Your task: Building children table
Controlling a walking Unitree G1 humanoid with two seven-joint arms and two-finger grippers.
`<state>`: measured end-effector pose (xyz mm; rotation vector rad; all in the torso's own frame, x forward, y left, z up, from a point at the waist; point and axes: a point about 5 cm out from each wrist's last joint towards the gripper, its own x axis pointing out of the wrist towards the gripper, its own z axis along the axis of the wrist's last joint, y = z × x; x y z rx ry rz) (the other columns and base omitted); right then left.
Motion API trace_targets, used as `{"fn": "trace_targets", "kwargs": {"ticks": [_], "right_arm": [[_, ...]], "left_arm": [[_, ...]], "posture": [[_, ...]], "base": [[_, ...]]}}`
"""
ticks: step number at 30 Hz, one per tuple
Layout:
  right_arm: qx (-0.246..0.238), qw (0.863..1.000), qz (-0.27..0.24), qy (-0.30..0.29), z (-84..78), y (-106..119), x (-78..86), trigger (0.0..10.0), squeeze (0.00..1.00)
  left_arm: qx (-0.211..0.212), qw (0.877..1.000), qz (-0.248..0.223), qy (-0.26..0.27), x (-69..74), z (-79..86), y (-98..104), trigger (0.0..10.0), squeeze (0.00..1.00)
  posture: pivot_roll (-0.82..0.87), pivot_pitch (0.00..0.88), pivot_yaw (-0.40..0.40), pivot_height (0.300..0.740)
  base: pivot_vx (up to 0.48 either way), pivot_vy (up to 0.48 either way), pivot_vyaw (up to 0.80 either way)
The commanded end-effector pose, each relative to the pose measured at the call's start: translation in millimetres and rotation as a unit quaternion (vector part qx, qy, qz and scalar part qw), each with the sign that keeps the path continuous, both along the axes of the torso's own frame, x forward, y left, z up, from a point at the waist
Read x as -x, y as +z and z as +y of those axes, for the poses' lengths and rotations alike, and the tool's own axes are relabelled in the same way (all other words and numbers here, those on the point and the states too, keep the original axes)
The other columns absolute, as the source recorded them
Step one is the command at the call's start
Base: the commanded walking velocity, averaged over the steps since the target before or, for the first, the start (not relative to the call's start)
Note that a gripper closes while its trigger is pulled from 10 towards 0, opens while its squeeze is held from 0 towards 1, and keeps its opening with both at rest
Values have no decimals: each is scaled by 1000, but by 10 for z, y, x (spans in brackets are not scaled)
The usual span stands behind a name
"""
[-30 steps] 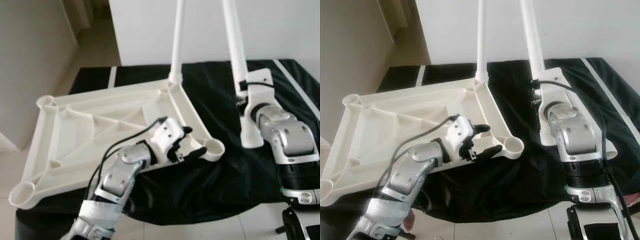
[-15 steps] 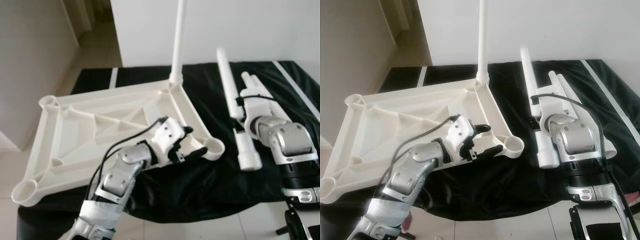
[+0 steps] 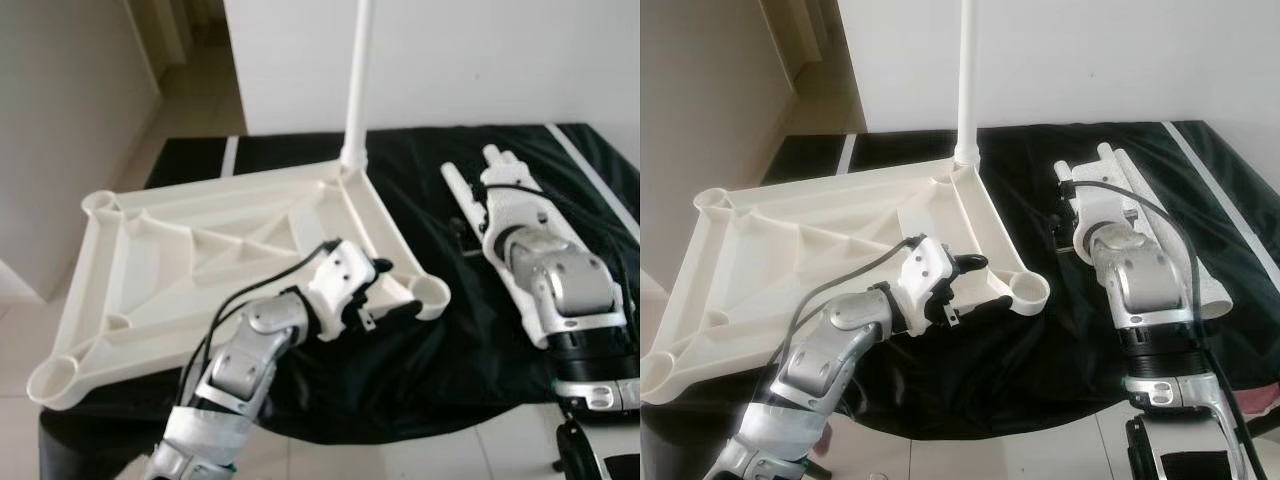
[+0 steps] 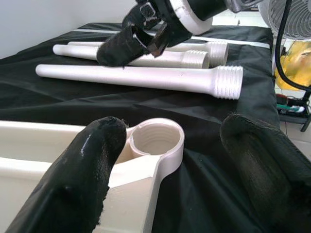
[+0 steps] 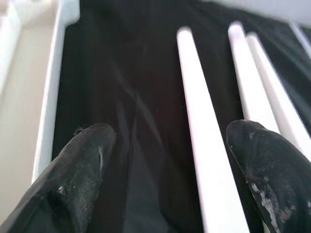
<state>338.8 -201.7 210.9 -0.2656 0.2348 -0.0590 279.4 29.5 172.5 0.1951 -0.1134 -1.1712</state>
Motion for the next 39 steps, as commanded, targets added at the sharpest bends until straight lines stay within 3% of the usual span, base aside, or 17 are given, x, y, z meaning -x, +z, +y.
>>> {"fn": "trace_targets", "kwargs": {"ticks": [1,6,8,10,12,19,27,29,35,39], "right_arm": [[-5,1000,-19,-3,-20,30,19,10000,0],[-3,997,-58,-49,-104,-66,120,10000,0],[47,993,-85,-73,-137,-168,230,10000,0],[65,991,-90,-76,-137,-202,267,10000,0],[92,989,-81,-82,-152,-315,343,10000,0],[106,988,-61,-94,-197,-446,405,10000,0],[55,990,-31,-124,-235,-502,411,10000,0],[-15,992,-13,-127,-230,-494,343,10000,0],[-36,991,-2,-130,-244,-445,230,10000,0],[-76,989,18,-125,-248,-411,130,10000,0]], "left_arm": [[2,1000,-3,30,-30,27,18,10000,0],[3,999,-1,34,-26,41,16,10000,0],[4,999,3,36,-6,47,1,10000,0],[4,999,4,36,0,49,-3,10000,0],[4,999,6,37,6,54,-8,10000,0],[4,999,9,34,14,54,-12,10000,0],[3,999,12,33,16,60,-11,10000,0],[2,999,13,34,5,68,-2,10000,0],[4,999,15,28,19,51,6,10000,0],[25,999,35,-7,107,8,52,10000,0]], "posture": [[-50,29,19,740],[-47,42,14,740],[-46,48,14,740],[-46,49,16,740],[-53,58,23,740],[-58,63,32,740],[-59,67,37,740],[-59,69,36,740],[-58,70,33,740],[-52,74,26,740]], "base": [[0,0,0],[0,0,0],[0,0,0],[0,0,0],[0,0,0],[0,0,0],[0,0,0],[0,0,0],[0,0,0],[0,0,0]]}}
